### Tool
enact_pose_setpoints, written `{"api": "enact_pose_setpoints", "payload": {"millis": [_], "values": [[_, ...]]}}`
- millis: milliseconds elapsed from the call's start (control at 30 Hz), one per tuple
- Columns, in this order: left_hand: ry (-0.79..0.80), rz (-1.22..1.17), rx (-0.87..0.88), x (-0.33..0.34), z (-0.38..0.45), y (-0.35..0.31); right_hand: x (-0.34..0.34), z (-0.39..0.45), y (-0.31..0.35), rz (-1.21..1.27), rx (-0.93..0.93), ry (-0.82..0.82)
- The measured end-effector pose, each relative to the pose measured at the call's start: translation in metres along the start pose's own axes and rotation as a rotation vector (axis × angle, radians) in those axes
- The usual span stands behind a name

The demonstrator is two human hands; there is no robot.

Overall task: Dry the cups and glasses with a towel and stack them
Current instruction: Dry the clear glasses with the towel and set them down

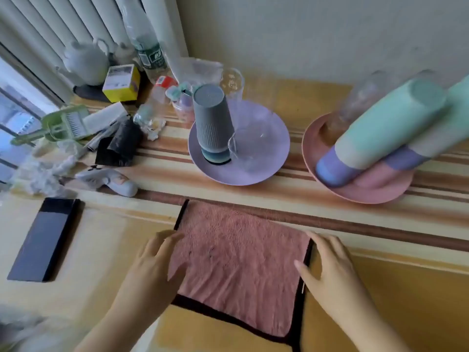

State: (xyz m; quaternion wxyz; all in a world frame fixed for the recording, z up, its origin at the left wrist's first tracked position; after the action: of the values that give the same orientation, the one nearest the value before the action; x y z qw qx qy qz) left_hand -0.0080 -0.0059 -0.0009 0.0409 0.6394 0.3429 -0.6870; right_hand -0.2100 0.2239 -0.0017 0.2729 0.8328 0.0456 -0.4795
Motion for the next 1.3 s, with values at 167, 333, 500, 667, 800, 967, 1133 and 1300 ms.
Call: {"api": "enact_pose_setpoints", "payload": {"millis": [167, 333, 500, 667, 800, 967, 1133, 1300], "values": [[-0.166, -0.154, -0.234, 0.031, 0.035, 0.018, 0.016, 0.046, -0.011, 0.021, -0.143, -0.194], [-0.264, -0.168, -0.319, 0.055, 0.039, 0.042, 0.03, 0.06, -0.027, -0.005, -0.239, -0.157], [-0.212, -0.094, -0.203, 0.064, 0.042, 0.044, 0.034, 0.06, -0.025, 0.018, -0.323, -0.266], [-0.161, -0.033, -0.139, 0.059, 0.035, 0.031, 0.029, 0.061, -0.016, 0.07, -0.38, -0.463], [-0.131, -0.117, -0.182, 0.056, 0.025, 0.021, 0.022, 0.068, -0.014, 0.037, -0.3, -0.441], [-0.116, -0.037, -0.191, 0.056, 0.011, 0.02, 0.023, 0.06, 0.0, -0.226, -0.228, -0.402], [-0.212, -0.065, -0.113, 0.048, 0.005, 0.015, 0.014, 0.063, 0.069, -0.065, -0.458, -0.498], [-0.304, -0.13, -0.017, 0.033, 0.014, 0.014, 0.006, 0.112, 0.119, -0.168, -0.37, -0.459]]}}
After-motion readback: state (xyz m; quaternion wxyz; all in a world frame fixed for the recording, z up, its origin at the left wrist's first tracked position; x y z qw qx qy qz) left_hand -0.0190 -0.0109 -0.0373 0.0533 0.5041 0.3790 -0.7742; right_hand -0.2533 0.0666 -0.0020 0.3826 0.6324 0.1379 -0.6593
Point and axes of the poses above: each hand's wrist, its own z-axis towards the middle knuckle, its own x-axis out of the palm, y = z × x, the point moved 1 cm from there along z, towards the middle knuckle, and after that the axes turned 5 degrees about x, right-handed, at the moved point
